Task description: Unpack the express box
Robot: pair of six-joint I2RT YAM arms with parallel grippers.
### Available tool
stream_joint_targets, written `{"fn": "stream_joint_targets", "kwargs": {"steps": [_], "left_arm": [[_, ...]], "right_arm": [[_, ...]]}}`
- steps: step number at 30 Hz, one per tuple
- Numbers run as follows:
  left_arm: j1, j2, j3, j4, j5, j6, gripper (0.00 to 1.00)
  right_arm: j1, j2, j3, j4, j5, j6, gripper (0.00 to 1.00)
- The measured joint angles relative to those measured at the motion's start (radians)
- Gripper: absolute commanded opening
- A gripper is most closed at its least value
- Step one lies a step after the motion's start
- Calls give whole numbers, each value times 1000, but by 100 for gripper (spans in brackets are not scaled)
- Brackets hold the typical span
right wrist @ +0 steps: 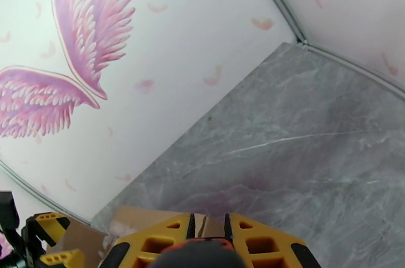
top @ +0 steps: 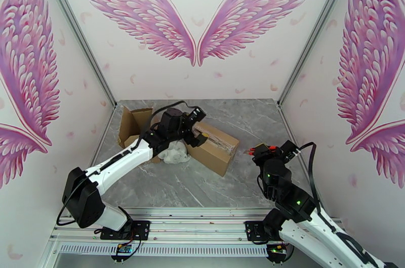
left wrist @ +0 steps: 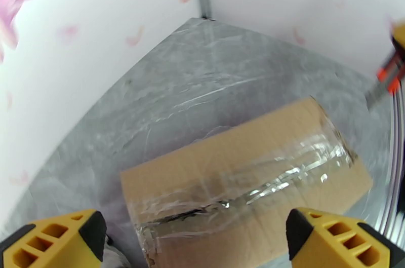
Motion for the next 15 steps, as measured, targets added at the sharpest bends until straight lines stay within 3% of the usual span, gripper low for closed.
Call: {"fn": "stream_joint_targets", "kwargs": {"steps": [6,15], "left_arm": [[-90,40,-11,-51,62,385,99],[-169,163,64,-98,93,616,99]], "right_arm": [[0,37,-44,48,-15,75,0],[-2,37,-87,150,-7,90,0]]}}
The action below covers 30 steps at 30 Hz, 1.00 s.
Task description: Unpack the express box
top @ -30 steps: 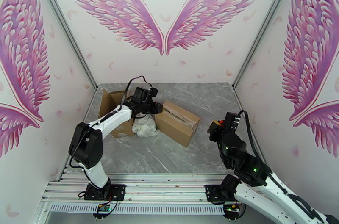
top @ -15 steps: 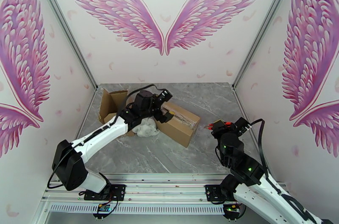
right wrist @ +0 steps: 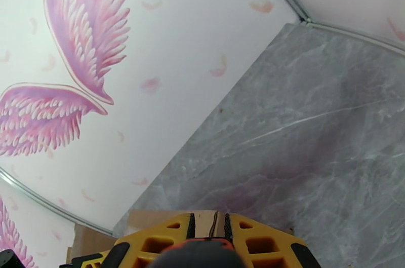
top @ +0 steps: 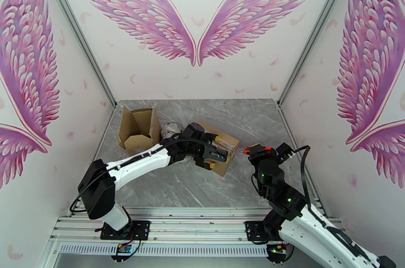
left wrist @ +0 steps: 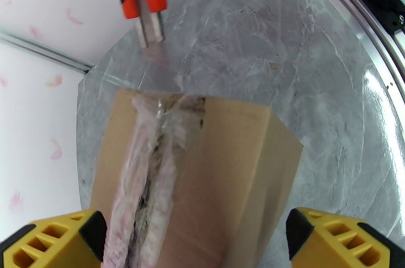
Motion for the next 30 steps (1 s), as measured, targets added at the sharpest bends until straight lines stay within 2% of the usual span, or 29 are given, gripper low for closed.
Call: {"fn": "stream_joint_targets", "kwargs": {"steps": [16,30], "left_arm": [[-30,93,51,45,1,36,99],[-28,139,77,59,5,35,98]], "right_arm": [[-64,80,-46,192,8,-49,0],[-137,151,-71,293,-108,-17,0]]}}
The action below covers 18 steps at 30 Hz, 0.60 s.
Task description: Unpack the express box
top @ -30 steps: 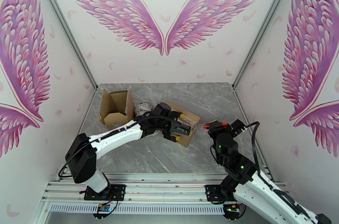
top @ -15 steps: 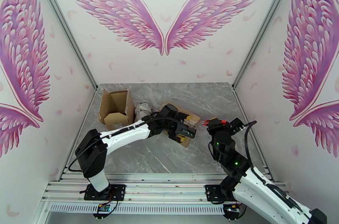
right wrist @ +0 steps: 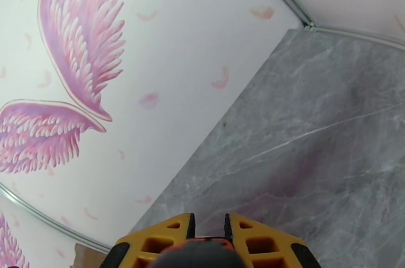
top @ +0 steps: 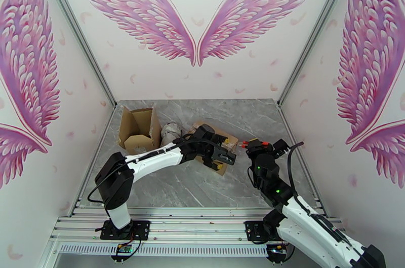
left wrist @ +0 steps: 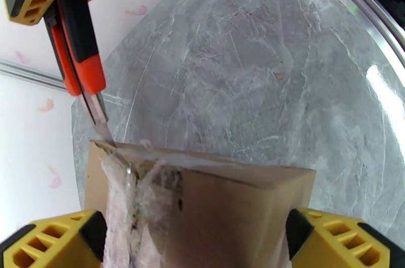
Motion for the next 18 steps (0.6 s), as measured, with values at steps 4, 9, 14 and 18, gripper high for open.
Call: {"fn": "stream_joint_targets", "kwargs": {"steps": [4,9,14,18], "left_arm": [[6,17,16,-11,17,-5,94],[15,34,43,-45,42,-11,89],[20,36,47,-53,53,-11,89],[21,36,47,-54,55,-12,89]], "right_arm": [[-6,-9,-12,12,-11,24,0],[-6,-25,-21,13,-27,33,0],[-6,-22,-21,13,-34,38,0],[-13,-9,-21,15,-42,48,0]]}}
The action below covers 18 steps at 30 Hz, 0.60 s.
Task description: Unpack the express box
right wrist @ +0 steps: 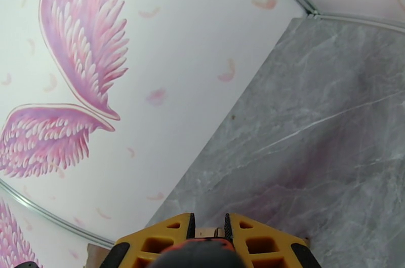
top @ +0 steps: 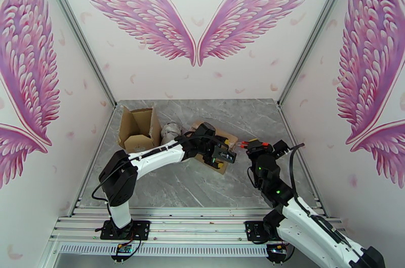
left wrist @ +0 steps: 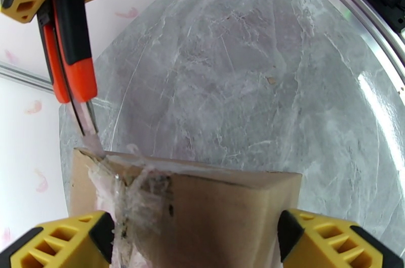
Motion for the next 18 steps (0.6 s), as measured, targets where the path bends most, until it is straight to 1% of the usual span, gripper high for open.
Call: {"fn": "stream_joint_targets", "kwargs": {"steps": [3,7,11,14,18], "left_arm": [[3,0,0,2,-4,-3,88],[10,2,0,13,-3,-23,83],[21,15,2,13,32,-43,78],[29,19,6,6,68,-47,77],[34,26,9,13,83,-60,76]], "right_arm": [[-13,21,0,19,-19,11,0],[-24,30,0,35,-49,34,0],[-37,13,-8,32,-85,45,0],[-53,-16,-9,0,-124,53,0],[-69,-46,-6,-63,-216,64,0]]}}
